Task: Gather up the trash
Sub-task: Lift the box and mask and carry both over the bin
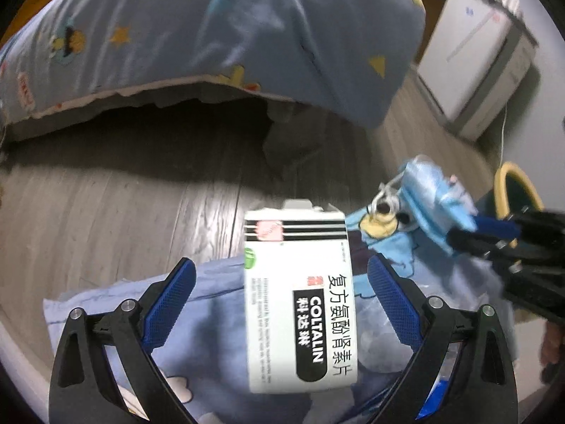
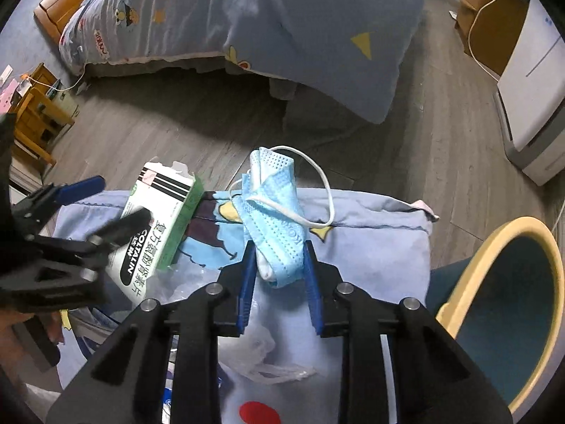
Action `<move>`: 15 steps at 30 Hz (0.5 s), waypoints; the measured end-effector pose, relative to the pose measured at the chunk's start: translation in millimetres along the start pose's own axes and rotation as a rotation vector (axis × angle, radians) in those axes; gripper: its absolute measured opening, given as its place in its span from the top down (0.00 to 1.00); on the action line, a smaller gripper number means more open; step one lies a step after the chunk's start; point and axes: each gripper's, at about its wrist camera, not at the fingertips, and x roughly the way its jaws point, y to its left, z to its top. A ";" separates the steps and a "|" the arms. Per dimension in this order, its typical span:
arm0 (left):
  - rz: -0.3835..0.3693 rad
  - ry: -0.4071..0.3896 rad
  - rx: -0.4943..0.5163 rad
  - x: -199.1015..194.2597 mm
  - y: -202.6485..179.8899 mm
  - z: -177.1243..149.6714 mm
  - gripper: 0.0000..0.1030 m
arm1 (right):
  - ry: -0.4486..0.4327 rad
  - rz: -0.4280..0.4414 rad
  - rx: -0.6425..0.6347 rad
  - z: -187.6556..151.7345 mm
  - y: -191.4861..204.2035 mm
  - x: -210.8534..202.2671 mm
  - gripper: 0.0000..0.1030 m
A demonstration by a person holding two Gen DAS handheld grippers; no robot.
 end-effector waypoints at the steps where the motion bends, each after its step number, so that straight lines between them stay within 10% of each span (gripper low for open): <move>1: 0.017 0.020 0.023 6.2 -5.5 -0.1 0.06 | 0.002 -0.001 0.000 0.1 -0.8 0.4 0.75; 11: 0.051 0.117 0.089 25.1 -18.4 -10.5 0.10 | 0.016 0.002 -0.001 -1.4 -2.5 -2.7 0.75; 15: 0.029 0.150 0.057 25.4 -10.1 -15.8 0.30 | 0.002 -0.001 -0.007 -3.2 -1.6 -12.1 0.75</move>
